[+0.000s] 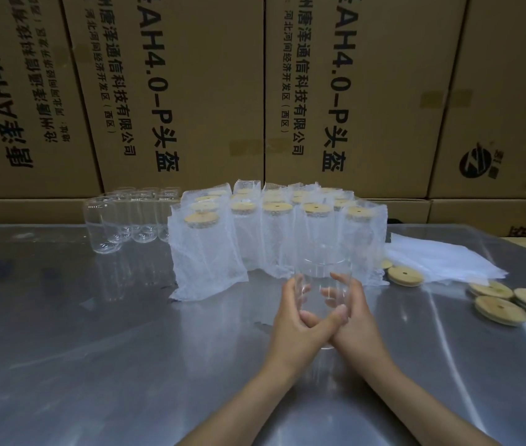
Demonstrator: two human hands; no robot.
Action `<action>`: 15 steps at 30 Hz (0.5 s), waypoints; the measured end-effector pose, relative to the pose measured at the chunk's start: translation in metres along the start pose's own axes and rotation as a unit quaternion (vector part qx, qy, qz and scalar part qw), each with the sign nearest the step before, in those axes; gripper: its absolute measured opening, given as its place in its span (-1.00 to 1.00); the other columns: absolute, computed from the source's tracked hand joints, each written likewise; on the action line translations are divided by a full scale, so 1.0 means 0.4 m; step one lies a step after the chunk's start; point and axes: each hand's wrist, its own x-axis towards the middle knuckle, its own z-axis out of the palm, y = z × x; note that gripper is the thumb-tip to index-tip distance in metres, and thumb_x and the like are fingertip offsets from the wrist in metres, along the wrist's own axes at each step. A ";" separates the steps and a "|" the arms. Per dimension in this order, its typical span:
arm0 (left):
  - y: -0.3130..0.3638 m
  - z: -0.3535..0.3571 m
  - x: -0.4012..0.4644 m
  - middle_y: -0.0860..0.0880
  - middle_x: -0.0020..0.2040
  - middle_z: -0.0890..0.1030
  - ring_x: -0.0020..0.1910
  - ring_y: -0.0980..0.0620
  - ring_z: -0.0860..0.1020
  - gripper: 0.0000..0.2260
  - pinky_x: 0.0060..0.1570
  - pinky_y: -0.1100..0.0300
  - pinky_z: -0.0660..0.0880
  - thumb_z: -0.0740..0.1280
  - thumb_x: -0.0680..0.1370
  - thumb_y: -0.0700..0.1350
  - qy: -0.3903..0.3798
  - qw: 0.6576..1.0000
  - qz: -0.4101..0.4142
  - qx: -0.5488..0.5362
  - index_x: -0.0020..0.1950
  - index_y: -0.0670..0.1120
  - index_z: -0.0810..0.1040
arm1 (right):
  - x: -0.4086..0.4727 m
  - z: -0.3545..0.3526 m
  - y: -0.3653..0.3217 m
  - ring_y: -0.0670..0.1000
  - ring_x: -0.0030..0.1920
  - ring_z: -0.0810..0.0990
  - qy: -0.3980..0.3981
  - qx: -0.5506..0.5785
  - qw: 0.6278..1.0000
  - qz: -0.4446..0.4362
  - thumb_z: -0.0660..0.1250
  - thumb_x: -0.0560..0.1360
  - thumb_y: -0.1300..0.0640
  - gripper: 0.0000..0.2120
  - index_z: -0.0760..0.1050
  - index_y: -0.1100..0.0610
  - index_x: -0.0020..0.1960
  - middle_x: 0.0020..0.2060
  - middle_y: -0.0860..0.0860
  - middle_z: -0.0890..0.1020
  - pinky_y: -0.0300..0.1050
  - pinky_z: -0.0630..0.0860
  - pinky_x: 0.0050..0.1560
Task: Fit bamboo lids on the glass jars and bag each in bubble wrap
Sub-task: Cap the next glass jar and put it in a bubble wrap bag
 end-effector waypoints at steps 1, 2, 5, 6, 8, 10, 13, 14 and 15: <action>-0.005 -0.002 0.004 0.14 0.29 0.42 0.36 0.19 0.36 -0.19 0.29 0.18 0.41 0.44 0.17 0.30 -0.005 1.000 -0.007 -0.004 0.37 0.21 0.26 | 0.005 -0.001 0.007 -0.46 -0.05 0.52 -0.009 0.014 1.000 0.007 0.62 0.25 0.12 -0.31 0.29 -0.30 0.16 0.12 -0.09 0.52 -0.43 0.50 -0.25; -0.007 -0.004 0.006 0.15 0.29 0.42 0.35 0.18 0.37 -0.19 0.27 0.22 0.40 0.44 0.18 0.29 -0.012 1.000 -0.013 -0.006 0.38 0.21 0.26 | 0.008 -0.003 0.012 -0.45 -0.05 0.53 -0.020 0.028 0.999 0.014 0.61 0.27 0.18 -0.30 0.29 -0.26 0.17 0.13 -0.08 0.50 -0.43 0.50 -0.23; -0.009 -0.012 0.009 0.13 0.29 0.42 0.35 0.16 0.37 -0.25 0.20 0.28 0.37 0.50 0.28 0.18 -0.028 0.999 -0.023 -0.009 0.40 0.18 0.25 | 0.005 -0.017 0.014 -0.42 0.13 0.45 -0.084 0.068 0.994 0.034 0.54 0.34 0.30 -0.25 0.23 -0.24 0.25 0.24 -0.14 0.42 -0.33 0.53 -0.07; -0.009 -0.014 0.009 0.12 0.29 0.43 0.35 0.15 0.37 -0.26 0.22 0.28 0.36 0.54 0.32 0.13 -0.030 0.999 -0.024 -0.013 0.40 0.16 0.25 | 0.006 -0.025 0.015 -0.38 0.20 0.42 -0.103 0.077 0.991 0.038 0.48 0.33 0.29 -0.27 0.22 -0.22 0.29 0.27 -0.17 0.39 -0.29 0.53 -0.04; -0.007 -0.019 0.007 0.13 0.27 0.44 0.33 0.16 0.39 -0.29 0.17 0.37 0.35 0.52 0.32 0.12 -0.024 0.999 -0.024 -0.019 0.38 0.15 0.27 | 0.017 -0.047 0.016 -0.23 0.30 0.41 -0.108 0.120 0.985 0.061 0.30 0.25 0.24 -0.29 0.26 -0.13 0.35 0.31 -0.15 0.40 -0.25 0.47 0.04; -0.001 -0.021 0.003 0.18 0.23 0.44 0.27 0.24 0.41 -0.30 0.03 0.49 0.34 0.49 0.27 0.13 -0.011 0.999 -0.024 -0.020 0.34 0.18 0.28 | 0.041 -0.075 0.029 -0.11 0.33 0.40 -0.057 0.151 0.982 0.100 0.25 0.27 0.28 -0.36 0.36 -0.01 0.34 0.31 -0.04 0.46 -0.20 0.35 0.16; 0.006 -0.019 -0.004 0.18 0.21 0.44 0.21 0.34 0.39 -0.31 0.15 0.41 0.35 0.47 0.23 0.17 -0.002 1.000 -0.015 -0.009 0.30 0.21 0.28 | 0.084 -0.124 0.063 -0.02 0.29 0.44 0.077 0.027 0.992 0.096 0.20 0.48 0.42 -0.57 0.44 0.07 0.26 0.25 0.01 0.53 -0.15 0.33 0.20; 0.008 -0.018 -0.006 0.17 0.22 0.44 0.22 0.32 0.40 -0.30 0.22 0.33 0.35 0.47 0.23 0.18 -0.002 1.000 -0.014 -0.006 0.31 0.20 0.28 | 0.101 -0.144 0.077 0.02 0.29 0.44 0.116 -0.032 0.988 0.094 0.21 0.50 0.40 -0.60 0.44 0.11 0.27 0.27 0.05 0.53 -0.11 0.34 0.25; 0.010 -0.018 -0.009 0.16 0.23 0.44 0.23 0.29 0.40 -0.29 0.27 0.27 0.35 0.47 0.23 0.18 -0.004 1.000 -0.012 -0.002 0.32 0.19 0.27 | 0.119 -0.166 0.091 0.07 0.31 0.43 0.142 -0.093 0.980 0.100 0.23 0.51 0.36 -0.61 0.43 0.16 0.31 0.30 0.09 0.51 -0.05 0.34 0.30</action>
